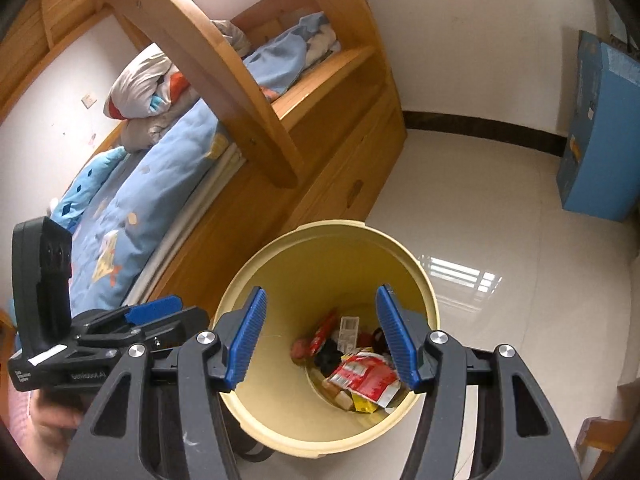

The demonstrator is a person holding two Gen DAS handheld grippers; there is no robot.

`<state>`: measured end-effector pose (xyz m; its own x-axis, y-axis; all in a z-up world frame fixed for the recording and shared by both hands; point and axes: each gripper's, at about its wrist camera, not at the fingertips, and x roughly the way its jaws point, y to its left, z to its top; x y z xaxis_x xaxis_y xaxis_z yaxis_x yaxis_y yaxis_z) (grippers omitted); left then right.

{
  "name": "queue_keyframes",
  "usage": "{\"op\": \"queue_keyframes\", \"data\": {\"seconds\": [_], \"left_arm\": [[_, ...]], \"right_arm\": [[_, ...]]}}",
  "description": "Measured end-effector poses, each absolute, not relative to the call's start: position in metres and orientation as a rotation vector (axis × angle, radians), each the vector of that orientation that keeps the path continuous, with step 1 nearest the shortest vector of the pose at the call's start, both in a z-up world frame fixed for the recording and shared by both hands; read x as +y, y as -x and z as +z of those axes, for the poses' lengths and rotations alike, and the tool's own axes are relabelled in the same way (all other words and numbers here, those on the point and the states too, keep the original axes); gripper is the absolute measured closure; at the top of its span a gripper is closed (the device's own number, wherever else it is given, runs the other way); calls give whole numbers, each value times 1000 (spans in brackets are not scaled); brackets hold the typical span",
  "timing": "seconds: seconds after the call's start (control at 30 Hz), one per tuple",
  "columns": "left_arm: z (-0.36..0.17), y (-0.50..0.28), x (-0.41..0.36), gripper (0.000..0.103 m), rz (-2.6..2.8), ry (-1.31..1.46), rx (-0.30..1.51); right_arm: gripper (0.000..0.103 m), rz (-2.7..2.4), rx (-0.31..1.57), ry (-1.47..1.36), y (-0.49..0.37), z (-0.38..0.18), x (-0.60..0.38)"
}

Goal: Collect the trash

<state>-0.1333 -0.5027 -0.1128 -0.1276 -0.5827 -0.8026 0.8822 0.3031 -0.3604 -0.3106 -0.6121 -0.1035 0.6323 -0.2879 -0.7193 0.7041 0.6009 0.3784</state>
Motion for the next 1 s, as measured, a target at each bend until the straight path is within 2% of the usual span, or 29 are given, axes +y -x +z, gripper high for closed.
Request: {"op": "queue_keyframes", "data": {"seconds": [1.0], "left_arm": [[-106,128,-491,14,-1316,-271,1100]], "right_arm": [[47,-587,717,-718,298,-107,-601]]}}
